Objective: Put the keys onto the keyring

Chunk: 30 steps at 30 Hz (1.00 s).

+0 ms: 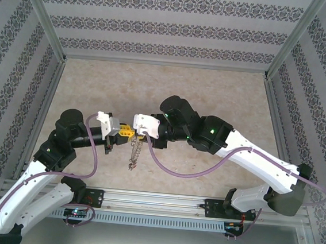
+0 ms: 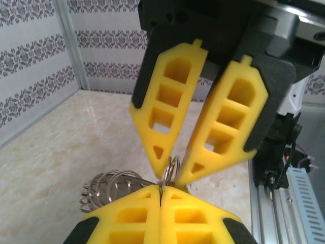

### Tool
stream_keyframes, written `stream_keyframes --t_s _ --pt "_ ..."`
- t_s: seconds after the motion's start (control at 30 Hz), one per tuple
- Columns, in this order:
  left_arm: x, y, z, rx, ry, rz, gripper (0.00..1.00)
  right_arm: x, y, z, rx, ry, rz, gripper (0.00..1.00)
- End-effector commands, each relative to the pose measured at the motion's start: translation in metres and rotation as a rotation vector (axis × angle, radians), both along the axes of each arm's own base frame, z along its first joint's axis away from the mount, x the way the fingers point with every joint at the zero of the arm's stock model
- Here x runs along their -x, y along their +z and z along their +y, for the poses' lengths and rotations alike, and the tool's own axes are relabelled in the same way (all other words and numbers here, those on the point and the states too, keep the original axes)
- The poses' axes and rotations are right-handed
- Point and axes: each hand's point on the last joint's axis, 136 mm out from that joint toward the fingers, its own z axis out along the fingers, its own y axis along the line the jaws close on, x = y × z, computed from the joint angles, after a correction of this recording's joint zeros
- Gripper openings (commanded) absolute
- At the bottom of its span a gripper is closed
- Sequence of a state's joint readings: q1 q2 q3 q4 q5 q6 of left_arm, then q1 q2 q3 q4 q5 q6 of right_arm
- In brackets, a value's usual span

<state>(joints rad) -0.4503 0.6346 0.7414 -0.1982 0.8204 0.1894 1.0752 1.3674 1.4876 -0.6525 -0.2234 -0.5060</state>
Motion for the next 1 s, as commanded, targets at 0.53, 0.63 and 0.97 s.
stream_keyframes --t_s 0.53,0.63,0.97 --pt "0.021 0.047 -0.003 0.152 -0.090 -0.101 0.00 -0.011 0.014 -0.007 -0.096 -0.053 -0.017 0.03" --pt "0.018 0.037 -0.004 0.088 -0.083 -0.080 0.00 -0.012 0.015 -0.009 -0.079 -0.048 -0.039 0.00" --pt "0.006 0.014 -0.003 -0.087 -0.053 -0.055 0.03 -0.008 0.014 0.002 0.022 0.030 -0.059 0.00"
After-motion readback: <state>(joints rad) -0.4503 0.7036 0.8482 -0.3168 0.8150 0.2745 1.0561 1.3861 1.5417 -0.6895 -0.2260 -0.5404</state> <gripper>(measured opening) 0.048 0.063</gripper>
